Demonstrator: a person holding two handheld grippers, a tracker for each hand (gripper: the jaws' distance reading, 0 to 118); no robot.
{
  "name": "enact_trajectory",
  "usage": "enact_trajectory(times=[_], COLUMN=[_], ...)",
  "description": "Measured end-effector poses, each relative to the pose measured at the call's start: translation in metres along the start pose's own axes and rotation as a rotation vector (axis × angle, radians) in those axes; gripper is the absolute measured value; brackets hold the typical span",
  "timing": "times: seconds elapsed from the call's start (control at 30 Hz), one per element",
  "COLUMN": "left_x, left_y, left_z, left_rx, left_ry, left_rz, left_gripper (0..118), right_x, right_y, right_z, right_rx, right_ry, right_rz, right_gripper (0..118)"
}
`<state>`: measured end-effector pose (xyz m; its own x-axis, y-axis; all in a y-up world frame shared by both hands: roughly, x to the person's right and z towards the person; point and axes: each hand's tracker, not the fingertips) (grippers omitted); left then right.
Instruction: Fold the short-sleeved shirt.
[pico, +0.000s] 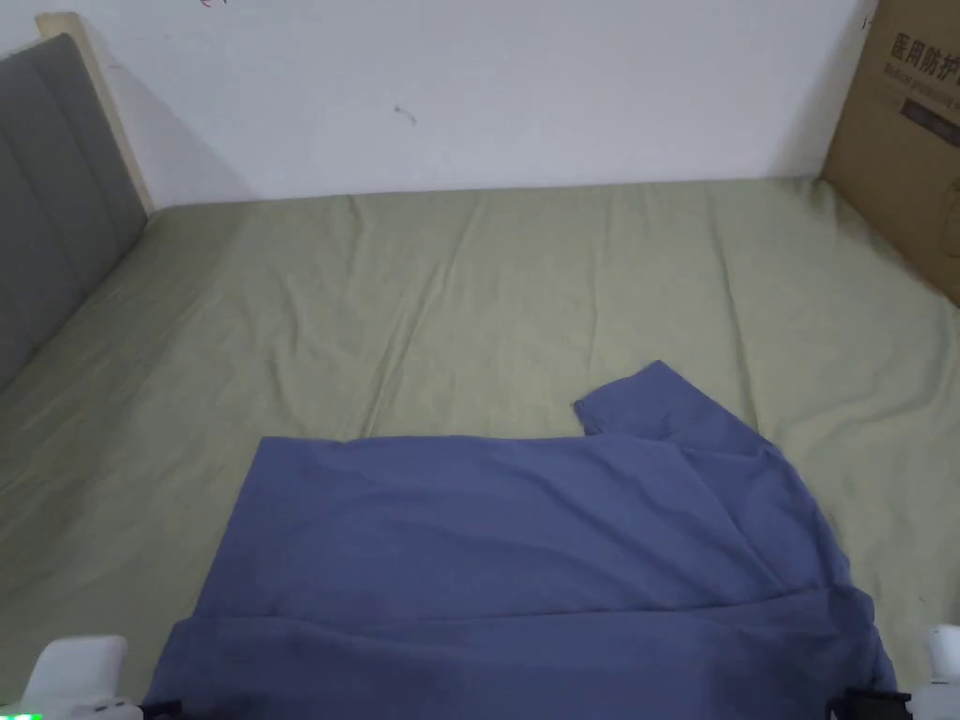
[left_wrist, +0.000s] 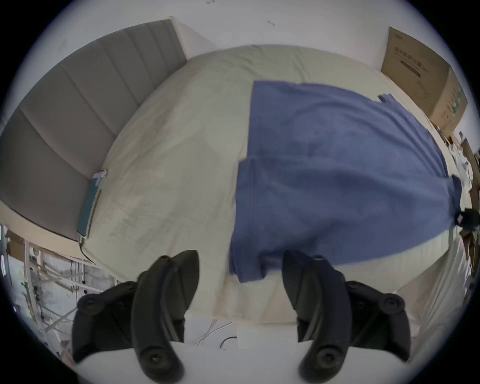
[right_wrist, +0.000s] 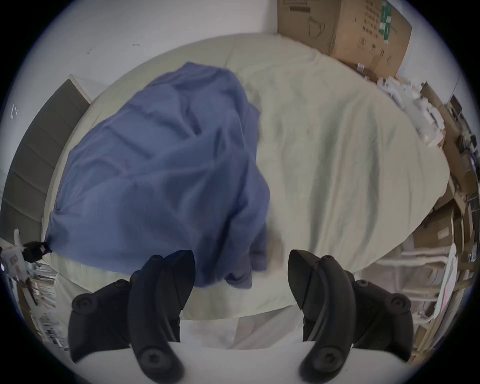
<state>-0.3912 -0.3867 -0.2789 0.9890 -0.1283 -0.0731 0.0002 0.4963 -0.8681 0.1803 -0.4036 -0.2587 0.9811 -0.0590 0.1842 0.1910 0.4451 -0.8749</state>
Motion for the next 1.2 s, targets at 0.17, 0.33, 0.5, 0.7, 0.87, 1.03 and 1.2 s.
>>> enact_trajectory(times=[0.17, 0.33, 0.5, 0.7, 0.87, 1.03, 1.2], left_x=[0.021, 0.058, 0.069, 0.065, 0.074, 0.081, 0.087], left_y=[0.04, 0.051, 0.054, 0.092, 0.125, 0.138, 0.139], left_z=[0.031, 0.008, -0.009, -0.014, -0.027, -0.047, -0.067], left_rx=[0.131, 0.104, 0.047, 0.073, 0.089, 0.061, 0.016], left_ry=[-0.115, -0.074, -0.151, -0.11, -0.106, -0.115, -0.096], left_rz=[0.047, -0.05, -0.034, -0.022, -0.023, -0.03, -0.063], left_gripper=[42, 0, 0, 0, 0, 0, 0], right_x=[-0.035, -0.074, -0.083, -0.084, -0.081, -0.057, -0.04], right_y=[0.035, 0.039, 0.039, 0.104, 0.207, 0.284, 0.305], right_z=[0.033, 0.021, -0.011, -0.028, -0.074, -0.13, -0.171], right_rx=[0.129, 0.15, 0.045, 0.086, 0.091, 0.071, 0.012], right_ry=[-0.011, -0.026, 0.062, 0.09, 0.034, -0.044, -0.103], right_rz=[0.18, 0.237, 0.132, 0.102, 0.098, 0.032, 0.093], right_gripper=[60, 0, 0, 0, 92, 92, 81])
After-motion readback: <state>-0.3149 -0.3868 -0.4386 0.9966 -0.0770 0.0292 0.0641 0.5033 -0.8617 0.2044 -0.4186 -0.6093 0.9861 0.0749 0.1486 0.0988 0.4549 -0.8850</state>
